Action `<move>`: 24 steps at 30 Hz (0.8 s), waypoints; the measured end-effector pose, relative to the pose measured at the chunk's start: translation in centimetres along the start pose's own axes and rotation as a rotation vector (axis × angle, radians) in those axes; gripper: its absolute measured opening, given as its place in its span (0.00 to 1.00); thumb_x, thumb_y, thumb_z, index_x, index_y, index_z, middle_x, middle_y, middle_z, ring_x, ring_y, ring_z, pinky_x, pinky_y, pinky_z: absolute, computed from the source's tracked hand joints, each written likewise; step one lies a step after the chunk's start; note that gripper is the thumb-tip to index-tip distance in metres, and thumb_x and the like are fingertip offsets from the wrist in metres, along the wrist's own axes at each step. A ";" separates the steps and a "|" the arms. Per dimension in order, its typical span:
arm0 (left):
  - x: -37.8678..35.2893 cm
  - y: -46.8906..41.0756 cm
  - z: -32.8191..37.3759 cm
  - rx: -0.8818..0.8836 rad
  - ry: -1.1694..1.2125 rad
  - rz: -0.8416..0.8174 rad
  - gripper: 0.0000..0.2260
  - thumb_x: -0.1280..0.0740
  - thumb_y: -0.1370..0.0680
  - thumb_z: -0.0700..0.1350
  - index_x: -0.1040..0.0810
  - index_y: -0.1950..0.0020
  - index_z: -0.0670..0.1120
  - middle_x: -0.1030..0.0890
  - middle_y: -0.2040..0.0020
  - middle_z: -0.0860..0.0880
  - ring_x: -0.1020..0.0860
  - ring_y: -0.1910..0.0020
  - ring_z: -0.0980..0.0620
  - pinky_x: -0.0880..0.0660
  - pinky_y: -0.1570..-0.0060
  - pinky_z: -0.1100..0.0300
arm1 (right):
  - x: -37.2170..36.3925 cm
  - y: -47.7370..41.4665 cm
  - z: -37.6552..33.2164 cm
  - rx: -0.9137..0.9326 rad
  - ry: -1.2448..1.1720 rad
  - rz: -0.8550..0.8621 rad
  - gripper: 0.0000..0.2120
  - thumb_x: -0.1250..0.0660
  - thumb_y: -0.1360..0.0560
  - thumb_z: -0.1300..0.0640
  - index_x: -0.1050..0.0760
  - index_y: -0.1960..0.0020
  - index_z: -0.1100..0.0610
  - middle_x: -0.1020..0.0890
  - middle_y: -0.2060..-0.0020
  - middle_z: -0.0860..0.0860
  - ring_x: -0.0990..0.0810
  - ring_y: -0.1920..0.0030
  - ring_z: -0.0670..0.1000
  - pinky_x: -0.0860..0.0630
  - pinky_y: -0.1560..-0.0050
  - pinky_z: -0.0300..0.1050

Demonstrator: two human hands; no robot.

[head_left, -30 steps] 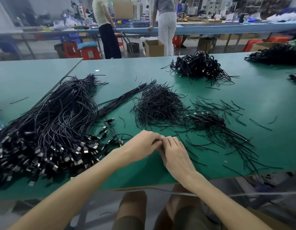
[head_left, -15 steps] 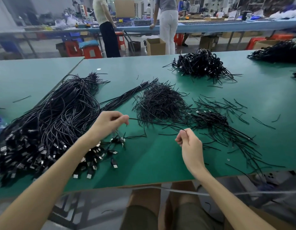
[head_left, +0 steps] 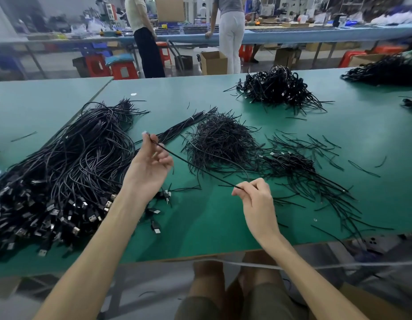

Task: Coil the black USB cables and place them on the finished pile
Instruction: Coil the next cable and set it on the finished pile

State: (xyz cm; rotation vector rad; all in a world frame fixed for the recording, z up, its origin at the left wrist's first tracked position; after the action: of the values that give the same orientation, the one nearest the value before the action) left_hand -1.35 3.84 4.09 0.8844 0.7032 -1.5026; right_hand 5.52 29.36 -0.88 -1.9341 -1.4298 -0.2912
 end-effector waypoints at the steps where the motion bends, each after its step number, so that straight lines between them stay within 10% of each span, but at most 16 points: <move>1: -0.1 0.1 0.0 -0.002 -0.047 -0.005 0.12 0.35 0.17 0.53 0.21 0.55 0.48 0.24 0.59 0.52 0.25 0.60 0.55 0.24 0.51 0.62 | -0.1 -0.1 -0.1 0.014 0.032 -0.005 0.07 0.32 0.19 0.58 0.17 0.53 0.55 0.28 0.56 0.51 0.30 0.51 0.51 0.36 0.52 0.36; 4: -0.1 0.9 -0.8 0.063 0.055 -0.055 0.13 0.38 0.15 0.49 0.26 0.57 0.45 0.22 0.55 0.49 0.21 0.51 0.50 0.23 0.38 0.54 | -0.4 0.2 0.5 -0.007 0.088 -0.028 0.06 0.31 0.20 0.56 0.16 0.52 0.54 0.30 0.55 0.51 0.32 0.50 0.51 0.36 0.51 0.38; 8: -0.9 1.5 -0.9 0.120 0.020 -0.115 0.15 0.41 0.14 0.50 0.25 0.59 0.47 0.39 0.66 0.55 0.40 0.70 0.56 0.36 0.70 0.64 | -0.1 0.4 0.3 0.004 0.156 -0.008 0.07 0.30 0.21 0.55 0.16 0.54 0.56 0.31 0.52 0.50 0.34 0.49 0.51 0.33 0.52 0.40; 24: -3.9 3.2 -3.9 0.150 -0.093 -0.194 0.21 0.44 0.14 0.56 0.28 0.64 0.51 0.47 0.73 0.54 0.50 0.76 0.55 0.47 0.79 0.61 | -2.8 3.5 -4.6 0.640 0.451 -0.098 0.09 0.38 0.18 0.50 0.21 0.48 0.53 0.20 0.55 0.45 0.23 0.51 0.52 0.32 0.44 0.49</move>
State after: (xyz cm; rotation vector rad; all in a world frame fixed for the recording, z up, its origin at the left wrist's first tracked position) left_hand 2.45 8.79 5.48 0.8718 0.6279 -1.7767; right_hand 8.66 23.78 -0.51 -1.1913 -1.1331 -0.2533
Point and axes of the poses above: each hand's wrist, its own y-axis away from the middle knuckle, its own x-axis out of the back of the hand, z = x × y, the point moved 7 cm from there along -y, towards the middle knuckle
